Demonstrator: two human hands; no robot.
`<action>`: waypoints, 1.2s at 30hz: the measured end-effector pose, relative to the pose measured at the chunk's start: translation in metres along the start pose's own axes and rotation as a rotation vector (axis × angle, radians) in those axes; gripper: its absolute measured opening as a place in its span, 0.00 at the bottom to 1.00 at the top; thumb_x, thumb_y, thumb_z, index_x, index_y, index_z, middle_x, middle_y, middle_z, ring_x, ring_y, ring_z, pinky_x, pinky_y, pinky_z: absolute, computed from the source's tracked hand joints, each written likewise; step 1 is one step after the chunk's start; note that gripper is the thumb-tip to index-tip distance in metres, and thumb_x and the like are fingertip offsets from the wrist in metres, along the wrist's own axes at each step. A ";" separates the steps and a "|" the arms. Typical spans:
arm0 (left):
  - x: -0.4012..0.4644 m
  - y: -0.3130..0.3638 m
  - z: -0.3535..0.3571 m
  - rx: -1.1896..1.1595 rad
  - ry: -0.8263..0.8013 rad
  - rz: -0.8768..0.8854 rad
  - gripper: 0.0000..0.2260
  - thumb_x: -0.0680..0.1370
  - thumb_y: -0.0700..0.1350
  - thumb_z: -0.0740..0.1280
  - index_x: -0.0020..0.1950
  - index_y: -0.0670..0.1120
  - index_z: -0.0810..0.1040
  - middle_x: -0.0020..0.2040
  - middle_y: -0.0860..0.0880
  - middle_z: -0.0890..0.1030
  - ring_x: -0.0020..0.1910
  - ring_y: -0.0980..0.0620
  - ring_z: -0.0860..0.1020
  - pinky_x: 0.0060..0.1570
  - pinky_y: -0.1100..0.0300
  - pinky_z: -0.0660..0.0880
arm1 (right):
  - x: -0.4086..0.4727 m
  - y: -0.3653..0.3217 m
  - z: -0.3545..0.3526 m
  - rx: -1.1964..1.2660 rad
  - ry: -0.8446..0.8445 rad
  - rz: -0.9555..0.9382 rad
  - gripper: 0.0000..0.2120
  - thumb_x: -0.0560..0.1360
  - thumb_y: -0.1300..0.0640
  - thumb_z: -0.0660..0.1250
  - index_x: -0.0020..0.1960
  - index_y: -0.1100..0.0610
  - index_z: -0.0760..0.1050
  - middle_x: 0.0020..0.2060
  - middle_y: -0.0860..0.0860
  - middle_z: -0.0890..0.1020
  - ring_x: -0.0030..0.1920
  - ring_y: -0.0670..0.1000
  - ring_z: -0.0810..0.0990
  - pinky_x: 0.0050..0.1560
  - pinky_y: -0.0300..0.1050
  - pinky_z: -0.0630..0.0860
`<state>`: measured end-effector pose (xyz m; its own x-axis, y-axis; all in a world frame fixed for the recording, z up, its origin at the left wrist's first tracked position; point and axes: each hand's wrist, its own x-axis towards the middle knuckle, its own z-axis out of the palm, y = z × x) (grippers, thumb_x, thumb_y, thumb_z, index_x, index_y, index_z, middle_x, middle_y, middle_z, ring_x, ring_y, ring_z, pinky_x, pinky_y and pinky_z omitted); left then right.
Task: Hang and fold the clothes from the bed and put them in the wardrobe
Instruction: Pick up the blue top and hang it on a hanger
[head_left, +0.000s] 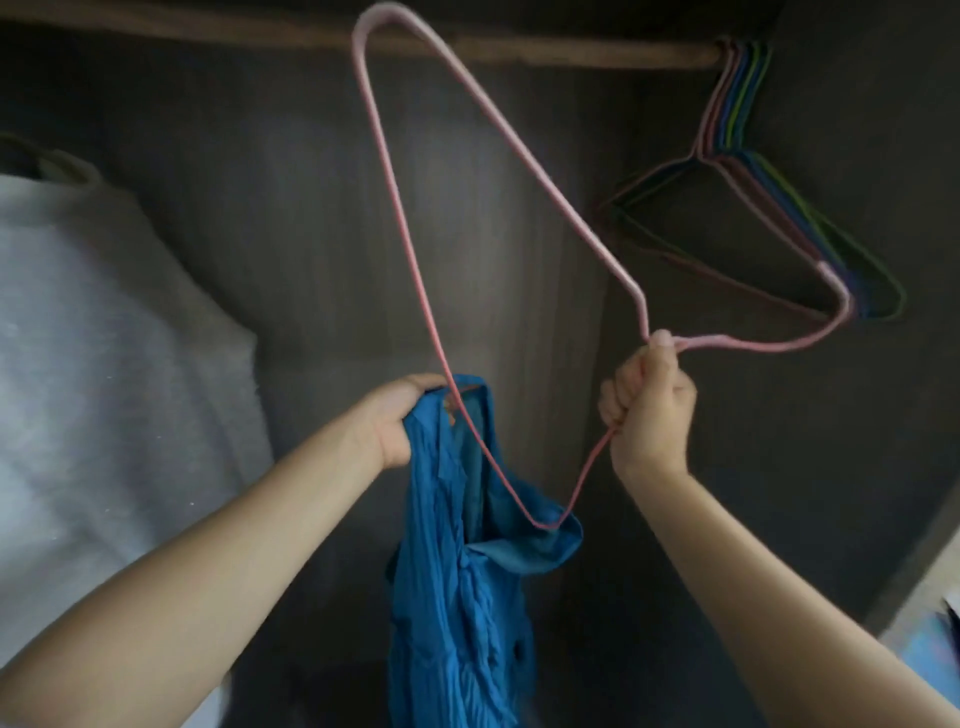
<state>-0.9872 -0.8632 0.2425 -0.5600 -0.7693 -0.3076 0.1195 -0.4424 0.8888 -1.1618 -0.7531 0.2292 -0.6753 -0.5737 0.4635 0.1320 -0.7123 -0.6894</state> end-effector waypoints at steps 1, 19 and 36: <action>-0.003 0.004 -0.001 0.005 -0.024 0.008 0.25 0.80 0.42 0.59 0.23 0.41 0.76 0.20 0.49 0.71 0.16 0.54 0.70 0.17 0.66 0.69 | -0.006 0.007 0.001 0.010 0.007 0.007 0.24 0.75 0.43 0.59 0.23 0.49 0.62 0.20 0.42 0.59 0.20 0.43 0.55 0.22 0.34 0.53; -0.014 0.035 -0.139 0.193 0.208 0.008 0.24 0.79 0.42 0.60 0.24 0.42 0.79 0.20 0.47 0.72 0.14 0.52 0.71 0.16 0.66 0.69 | -0.017 0.003 -0.005 -1.025 -0.631 0.111 0.30 0.73 0.30 0.53 0.27 0.52 0.71 0.21 0.46 0.70 0.23 0.43 0.66 0.27 0.32 0.64; 0.022 -0.004 -0.110 0.377 0.135 0.292 0.10 0.79 0.44 0.66 0.40 0.45 0.83 0.34 0.47 0.81 0.33 0.51 0.76 0.36 0.59 0.70 | -0.026 -0.023 0.015 -1.506 -0.666 0.152 0.23 0.80 0.43 0.55 0.33 0.52 0.75 0.24 0.46 0.77 0.25 0.43 0.73 0.33 0.41 0.72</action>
<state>-0.9094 -0.9287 0.1945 -0.4336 -0.8999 -0.0469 -0.0634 -0.0214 0.9978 -1.1364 -0.7282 0.2418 -0.2602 -0.9415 0.2144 -0.8817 0.1412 -0.4501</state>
